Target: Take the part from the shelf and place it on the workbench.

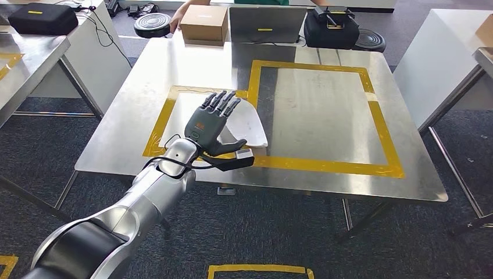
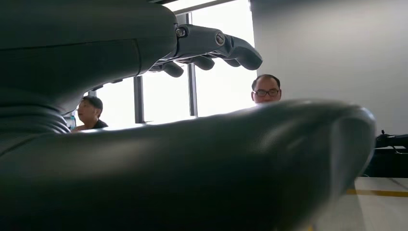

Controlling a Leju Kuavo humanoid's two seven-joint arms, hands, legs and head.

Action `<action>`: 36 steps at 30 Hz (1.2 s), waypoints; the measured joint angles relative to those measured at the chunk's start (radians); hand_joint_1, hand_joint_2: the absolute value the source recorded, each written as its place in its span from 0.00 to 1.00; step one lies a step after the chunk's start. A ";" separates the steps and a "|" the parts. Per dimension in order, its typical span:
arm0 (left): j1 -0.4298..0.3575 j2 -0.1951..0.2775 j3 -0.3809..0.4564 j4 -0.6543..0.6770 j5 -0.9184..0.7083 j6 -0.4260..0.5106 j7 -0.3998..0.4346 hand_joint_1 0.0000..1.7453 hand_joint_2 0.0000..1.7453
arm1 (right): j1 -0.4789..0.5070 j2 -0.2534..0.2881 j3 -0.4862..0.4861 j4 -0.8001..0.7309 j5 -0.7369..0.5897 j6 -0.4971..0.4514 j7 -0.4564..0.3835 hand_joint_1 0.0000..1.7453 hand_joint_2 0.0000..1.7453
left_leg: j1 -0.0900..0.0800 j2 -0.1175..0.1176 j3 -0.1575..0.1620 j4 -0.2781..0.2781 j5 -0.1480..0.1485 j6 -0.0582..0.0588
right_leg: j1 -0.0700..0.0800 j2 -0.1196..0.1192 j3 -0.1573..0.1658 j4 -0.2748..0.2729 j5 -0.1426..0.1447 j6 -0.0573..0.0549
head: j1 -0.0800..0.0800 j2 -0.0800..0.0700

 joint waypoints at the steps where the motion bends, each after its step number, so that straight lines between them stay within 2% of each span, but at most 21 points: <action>1: 0.000 0.000 0.000 0.000 0.000 0.000 0.000 0.00 0.00 | 0.000 0.000 0.000 0.000 0.000 0.000 0.001 0.00 0.00 | 0.000 0.000 0.000 0.000 0.000 0.000 | 0.000 0.000 0.000 0.000 0.000 0.000 | 0.000 0.000; 10: 0.013 -0.003 0.032 -0.003 0.063 0.000 -0.056 0.00 0.00 | 0.000 0.000 -0.003 0.000 0.004 0.000 0.003 0.00 0.00 | 0.000 0.000 0.000 0.000 0.000 0.000 | 0.000 0.000 0.000 0.000 0.000 0.000 | 0.000 0.000; 18: 0.016 -0.007 0.049 -0.004 0.068 0.000 -0.048 0.00 0.00 | 0.000 0.000 -0.013 0.000 0.010 0.000 0.004 0.00 0.00 | 0.000 0.000 0.000 0.000 0.000 0.000 | 0.000 0.000 0.000 0.000 0.000 0.000 | 0.000 0.000; 29: -0.050 0.003 0.073 -0.006 0.073 -0.044 -0.015 0.00 0.00 | 0.000 0.000 -0.016 0.000 0.014 0.000 -0.010 0.00 0.00 | 0.000 0.000 0.000 0.000 0.000 0.000 | 0.000 0.000 0.000 0.000 0.000 0.000 | 0.000 0.000; 36: -0.066 0.000 0.074 -0.010 0.070 -0.051 -0.051 0.00 0.00 | 0.000 0.000 -0.017 0.000 0.008 0.000 -0.010 0.00 0.00 | 0.000 0.000 0.000 0.000 0.000 0.000 | 0.000 0.000 0.000 0.000 0.000 0.000 | 0.000 0.000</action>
